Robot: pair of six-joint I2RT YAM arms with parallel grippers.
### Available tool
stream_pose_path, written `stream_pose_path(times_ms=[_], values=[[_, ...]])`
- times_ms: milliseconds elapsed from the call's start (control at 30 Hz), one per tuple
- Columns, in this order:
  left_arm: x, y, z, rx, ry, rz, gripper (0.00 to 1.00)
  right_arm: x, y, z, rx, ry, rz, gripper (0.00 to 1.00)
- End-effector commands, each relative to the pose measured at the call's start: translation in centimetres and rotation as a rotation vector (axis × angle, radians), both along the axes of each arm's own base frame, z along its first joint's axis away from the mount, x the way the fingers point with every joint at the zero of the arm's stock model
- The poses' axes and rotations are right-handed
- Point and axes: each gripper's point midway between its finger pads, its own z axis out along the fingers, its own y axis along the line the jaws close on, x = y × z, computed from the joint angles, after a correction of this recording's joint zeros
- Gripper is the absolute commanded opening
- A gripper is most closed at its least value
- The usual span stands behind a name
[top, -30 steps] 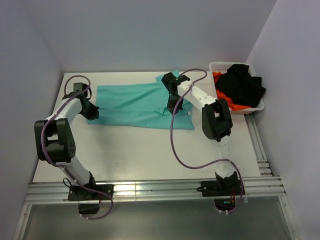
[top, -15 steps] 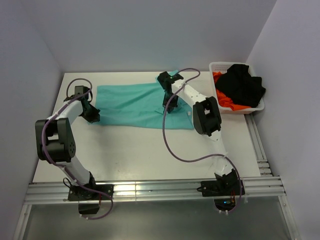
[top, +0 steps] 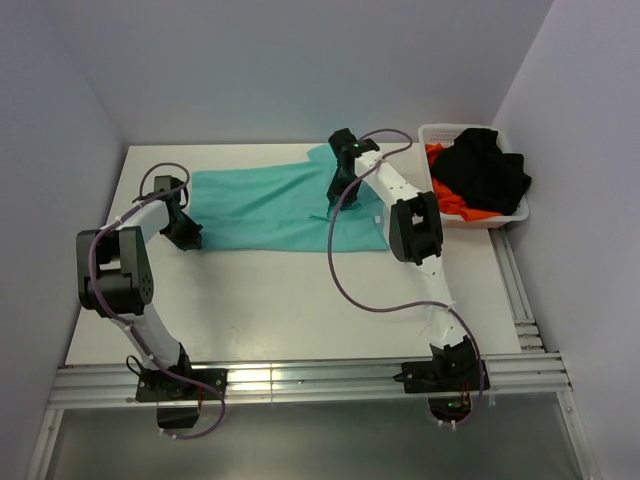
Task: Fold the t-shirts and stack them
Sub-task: Fold the flattened tshirt in 1/3 of the way
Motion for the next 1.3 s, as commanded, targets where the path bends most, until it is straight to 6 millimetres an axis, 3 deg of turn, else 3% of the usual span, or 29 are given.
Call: stream_pose_path(times_ms=[0, 33, 67, 133, 167, 233, 333, 400, 433, 467, 500, 533, 567, 633, 700, 767, 833, 900, 933, 967, 1033, 1100, 1133, 1167, 1200, 1267], values=[[0.7, -0.1, 0.3, 0.0, -0.025, -0.028, 0.0, 5.2, 0.9, 3.1, 0.17, -0.164, -0.053, 0.46], [0.7, -0.1, 0.1, -0.002, -0.019, -0.03, 0.0, 5.9, 1.4, 4.1, 0.215, -0.197, -0.048, 0.69], [0.6, -0.1, 0.1, -0.002, -0.018, -0.035, 0.0, 7.9, 1.9, 6.2, 0.267, -0.289, -0.045, 1.0], [0.7, -0.1, 0.3, 0.003, -0.018, -0.04, 0.0, 10.3, 1.6, 9.5, 0.306, -0.408, -0.064, 1.0], [0.7, 0.0, 0.5, 0.009, -0.019, -0.046, 0.0, 12.0, 1.7, 12.7, 0.338, -0.513, -0.075, 1.0], [0.9, 0.1, 1.0, 0.02, -0.026, -0.05, 0.0, 13.6, 1.0, 16.6, 0.365, -0.627, -0.097, 1.0], [1.4, 0.2, 2.0, 0.028, -0.045, -0.049, 0.0, 14.0, -0.8, 21.7, 0.378, -0.73, -0.123, 1.0], [1.7, 0.1, 2.5, 0.021, -0.064, -0.044, 0.0, 12.7, -1.7, 20.8, 0.344, -0.692, -0.119, 1.0], [1.8, -0.1, 2.6, 0.01, -0.072, -0.042, 0.0, 11.5, -2.3, 22.1, 0.32, -0.7, -0.099, 1.0], [1.7, -0.1, 2.8, 0.004, -0.076, -0.036, 0.0, 10.2, -2.6, 19.6, 0.288, -0.634, -0.094, 1.0], [1.7, -0.2, 2.8, 0.002, -0.081, -0.035, 0.0, 9.2, -2.8, 19.0, 0.275, -0.609, -0.082, 1.0], [1.5, -0.3, 2.7, 0.0, -0.079, -0.036, 0.0, 8.0, -3.5, 19.9, 0.254, -0.611, -0.067, 1.0], [1.4, -0.5, 2.9, -0.002, -0.087, -0.037, 0.0, 6.6, -4.0, 17.4, 0.221, -0.55, -0.068, 1.0], [1.0, -0.7, 2.7, -0.006, -0.081, -0.04, 0.0, 4.9, -4.4, 17.3, 0.216, -0.531, -0.049, 1.0], [0.8, -1.0, 2.7, -0.01, -0.082, -0.043, 0.0, 3.5, -3.6, 15.2, 0.259, -0.468, 0.001, 1.0], [0.6, -1.2, 2.9, -0.014, -0.087, -0.047, 0.0, 2.7, -1.2, 14.3, 0.404, -0.401, 0.071, 1.0], [0.4, -1.5, 3.0, -0.015, -0.087, -0.053, 0.0, 3.3, 0.1, 13.0, 0.474, -0.35, 0.073, 1.0], [0.3, -1.9, 3.3, -0.018, -0.091, -0.062, 0.0, 4.9, 1.5, 14.8, 0.548, -0.393, 0.083, 1.0], [0.0, -2.1, 3.2, -0.017, -0.087, -0.066, 0.0, 6.0, 2.3, 14.1, 0.587, -0.385, 0.061, 1.0], [-0.2, -2.2, 3.4, -0.018, -0.091, -0.073, 0.0, 7.8, 2.9, 16.7, 0.622, -0.448, 0.058, 1.0], [-0.7, -2.3, 3.3, -0.012, -0.085, -0.075, 0.0, 10.8, 3.9, 17.8, 0.685, -0.474, -0.007, 1.0], [-1.4, -2.1, 3.4, -0.003, -0.08, -0.074, 0.0, 12.7, 3.9, 17.0, 0.717, -0.462, -0.096, 1.0], [-1.5, -2.1, 3.5, -0.001, -0.082, -0.075, 0.0, 13.6, 3.9, 18.4, 0.752, -0.507, -0.111, 1.0], [-1.5, -2.0, 4.0, 0.004, -0.099, -0.077, 0.0, 13.7, 3.8, 17.9, 0.77, -0.497, -0.128, 1.0], [-1.8, -2.0, 4.0, 0.006, -0.097, -0.078, 0.0, 13.5, 3.5, 19.4, 0.784, -0.523, -0.126, 1.0], [-1.9, -1.9, 4.5, 0.011, -0.115, -0.083, 0.0, 13.1, 1.9, 18.9, 0.69, -0.532, -0.142, 1.0]])
